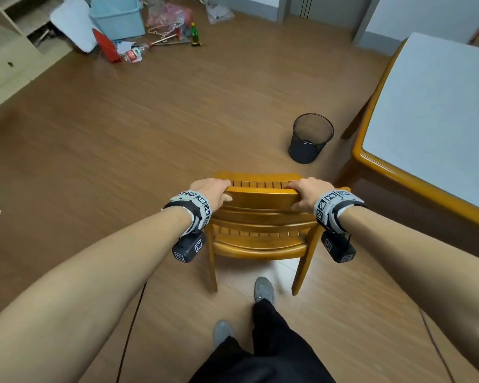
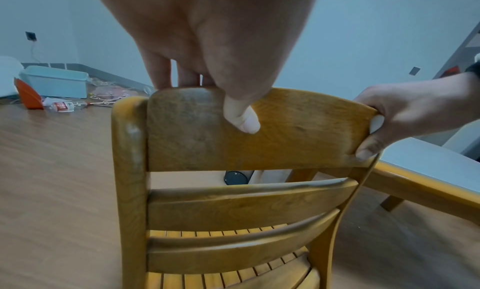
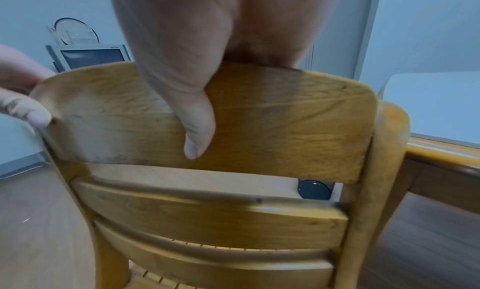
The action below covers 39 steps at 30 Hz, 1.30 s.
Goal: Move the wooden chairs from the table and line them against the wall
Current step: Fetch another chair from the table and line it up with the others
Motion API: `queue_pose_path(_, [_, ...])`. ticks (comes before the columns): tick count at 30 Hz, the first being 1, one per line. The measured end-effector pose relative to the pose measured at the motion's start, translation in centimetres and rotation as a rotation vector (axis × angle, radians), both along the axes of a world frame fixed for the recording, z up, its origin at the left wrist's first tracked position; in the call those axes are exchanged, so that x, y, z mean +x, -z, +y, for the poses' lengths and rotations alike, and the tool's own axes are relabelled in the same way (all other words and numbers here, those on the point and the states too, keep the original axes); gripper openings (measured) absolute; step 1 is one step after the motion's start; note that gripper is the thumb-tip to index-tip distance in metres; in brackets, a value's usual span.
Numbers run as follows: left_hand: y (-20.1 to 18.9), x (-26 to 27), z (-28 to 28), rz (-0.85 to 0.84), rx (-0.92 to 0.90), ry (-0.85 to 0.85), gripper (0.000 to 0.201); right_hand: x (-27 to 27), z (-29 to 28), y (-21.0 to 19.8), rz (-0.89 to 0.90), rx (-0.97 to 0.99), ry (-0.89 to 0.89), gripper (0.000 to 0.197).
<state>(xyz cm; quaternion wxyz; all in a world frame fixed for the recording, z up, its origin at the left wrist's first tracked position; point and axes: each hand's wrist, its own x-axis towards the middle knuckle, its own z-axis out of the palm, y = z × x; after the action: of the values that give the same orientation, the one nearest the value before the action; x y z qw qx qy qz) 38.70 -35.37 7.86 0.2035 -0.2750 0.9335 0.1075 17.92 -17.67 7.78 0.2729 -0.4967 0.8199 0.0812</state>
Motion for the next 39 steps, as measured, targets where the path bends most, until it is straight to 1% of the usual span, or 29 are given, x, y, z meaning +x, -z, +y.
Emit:
queue_pose_path(3, [0.2,1.0,0.8,0.007,-0.004,-0.002,0.013,0.4,1.2,0.0,0.072,0.06,0.064,0.039])
queue_pose_path(5, [0.5,1.9,1.6,0.017,0.0,-0.008,0.011,1.3,1.6,0.3,0.111,0.089,0.071,0.032])
queue_pose_path(7, [0.9,3.2,2.1,0.03,0.009,-0.01,0.007,2.5,1.9,0.7,0.119,0.089,0.073,0.027])
queue_pose_path(10, [1.3,5.2,2.4,0.055,0.025,-0.017,0.012,4.4,1.9,1.1,0.14,0.083,0.071,0.023])
queue_pose_path(11, [1.4,6.0,2.4,0.053,0.03,-0.027,0.009,5.1,1.7,1.4,0.146,0.079,0.071,0.02])
queue_pose_path(12, [1.6,6.9,2.3,0.053,0.033,-0.038,0.005,5.9,1.5,1.8,0.152,0.072,0.064,0.017])
queue_pose_path(15, [2.4,9.9,1.7,0.035,0.033,-0.073,0.01,8.5,0.3,2.9,0.158,0.063,0.029,0.013])
queue_pose_path(17, [3.0,11.7,0.8,0.025,0.034,-0.121,0.004,10.0,-0.9,3.8,0.158,0.054,-0.002,0.013])
queue_pose_path(19, [3.7,12.9,-0.2,0.003,0.041,-0.172,0.001,11.1,-2.0,4.7,0.157,0.042,-0.027,0.014])
queue_pose_path(21, [4.3,13.3,-0.9,-0.013,0.049,-0.203,0.001,11.6,-3.2,5.6,0.139,0.036,-0.035,0.013])
queue_pose_path(26, [5.7,11.9,-3.7,-0.034,0.076,-0.236,0.01,10.2,-6.4,7.4,0.103,0.032,-0.033,0.008])
queue_pose_path(27, [5.9,11.4,-4.4,-0.023,0.072,-0.239,0.015,9.6,-7.0,7.5,0.105,0.032,-0.043,0.008])
queue_pose_path(29, [6.4,10.2,-6.2,0.001,0.04,-0.247,0.032,8.2,-8.4,7.6,0.113,0.01,-0.064,0.007])
queue_pose_path(31, [6.7,8.3,-8.7,0.017,0.027,-0.258,0.042,6.1,-10.4,7.6,0.119,-0.022,-0.093,0.01])
queue_pose_path(33, [6.5,5.9,-11.4,0.022,0.016,-0.265,0.044,3.9,-12.8,7.5,0.133,-0.051,-0.1,0.012])
queue_pose_path(36, [6.0,2.7,-15.3,0.05,0.01,-0.268,0.04,0.9,-16.4,7.0,0.121,-0.082,-0.091,0.013])
queue_pose_path(39, [5.6,-0.5,-19.0,0.039,0.012,-0.258,0.038,-2.1,-20.1,6.6,0.119,-0.078,-0.07,0.015])
